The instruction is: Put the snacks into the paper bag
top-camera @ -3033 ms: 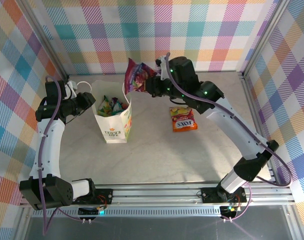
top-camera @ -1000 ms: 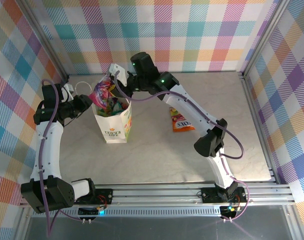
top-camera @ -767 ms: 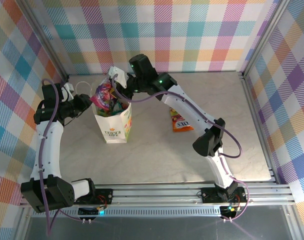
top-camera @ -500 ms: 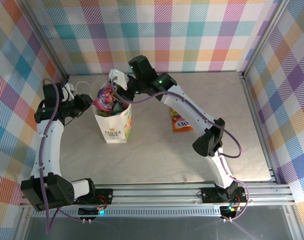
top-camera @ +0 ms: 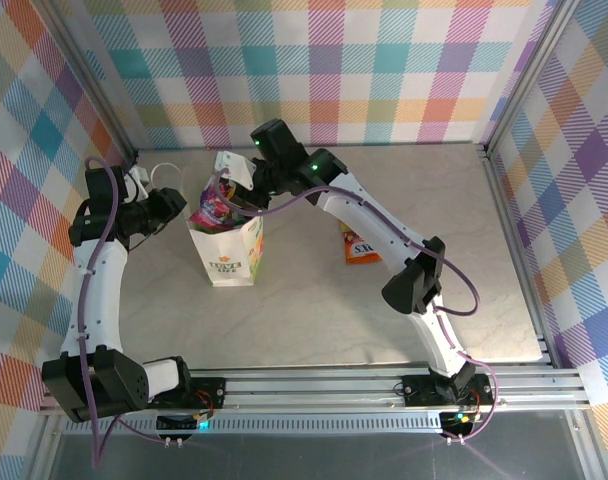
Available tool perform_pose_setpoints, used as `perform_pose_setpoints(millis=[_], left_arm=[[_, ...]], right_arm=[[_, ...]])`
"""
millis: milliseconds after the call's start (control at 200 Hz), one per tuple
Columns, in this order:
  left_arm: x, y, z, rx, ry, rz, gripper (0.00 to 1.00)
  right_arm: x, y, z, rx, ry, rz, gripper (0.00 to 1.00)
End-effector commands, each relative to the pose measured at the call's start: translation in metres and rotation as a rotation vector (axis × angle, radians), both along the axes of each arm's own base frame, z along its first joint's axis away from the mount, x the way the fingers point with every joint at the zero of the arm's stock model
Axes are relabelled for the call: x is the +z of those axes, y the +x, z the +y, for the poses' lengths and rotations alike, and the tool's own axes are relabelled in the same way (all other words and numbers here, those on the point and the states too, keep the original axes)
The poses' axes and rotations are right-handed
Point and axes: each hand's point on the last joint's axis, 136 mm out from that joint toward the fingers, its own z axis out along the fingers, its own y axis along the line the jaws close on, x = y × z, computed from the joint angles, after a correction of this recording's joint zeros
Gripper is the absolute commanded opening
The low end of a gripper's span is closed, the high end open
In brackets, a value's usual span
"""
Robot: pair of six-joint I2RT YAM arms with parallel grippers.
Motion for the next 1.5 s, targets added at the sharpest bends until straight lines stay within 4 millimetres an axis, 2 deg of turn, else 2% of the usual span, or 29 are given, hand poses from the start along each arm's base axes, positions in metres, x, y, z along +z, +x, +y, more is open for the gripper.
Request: perform_pose_setpoints(millis=[0, 175, 620, 805, 1035, 1085, 1165, 1215, 1495], left_arm=[[0.001, 0.000, 0.000, 0.002, -0.021, -0.007, 0.32], [0.001, 0.000, 0.001, 0.001, -0.015, -0.008, 0.32], [0.001, 0.000, 0.000, -0.004, -0.014, -0.009, 0.32], [0.001, 0.000, 0.000, -0.005, -0.017, -0.009, 0.32], [0.001, -0.001, 0.000, -0.007, -0.016, -0.006, 0.32], [0.001, -0.002, 0.000, -0.006, -0.015, -0.005, 0.32], [0.001, -0.002, 0.000, -0.005, -0.010, -0.005, 0.33], [0.001, -0.002, 0.001, -0.004, -0.007, -0.004, 0.33], [0.000, -0.003, 0.001, -0.001, -0.007, -0.002, 0.33]], right_arm=[[0.015, 0.001, 0.007, 0.010, 0.037, -0.047, 0.21], [0.013, 0.008, 0.006, -0.033, 0.030, -0.049, 0.20], [-0.012, 0.020, -0.010, -0.088, -0.097, -0.093, 0.22], [-0.022, 0.012, -0.007, -0.054, -0.144, -0.101, 0.22], [-0.033, 0.020, 0.003, -0.100, -0.193, -0.192, 0.25], [-0.031, 0.021, 0.005, -0.112, -0.182, -0.192, 0.36], [-0.025, 0.025, 0.007, -0.150, -0.164, -0.206, 0.41], [-0.018, 0.028, 0.008, -0.182, -0.145, -0.218, 0.54], [0.033, 0.032, -0.001, -0.317, -0.013, -0.235, 0.59]])
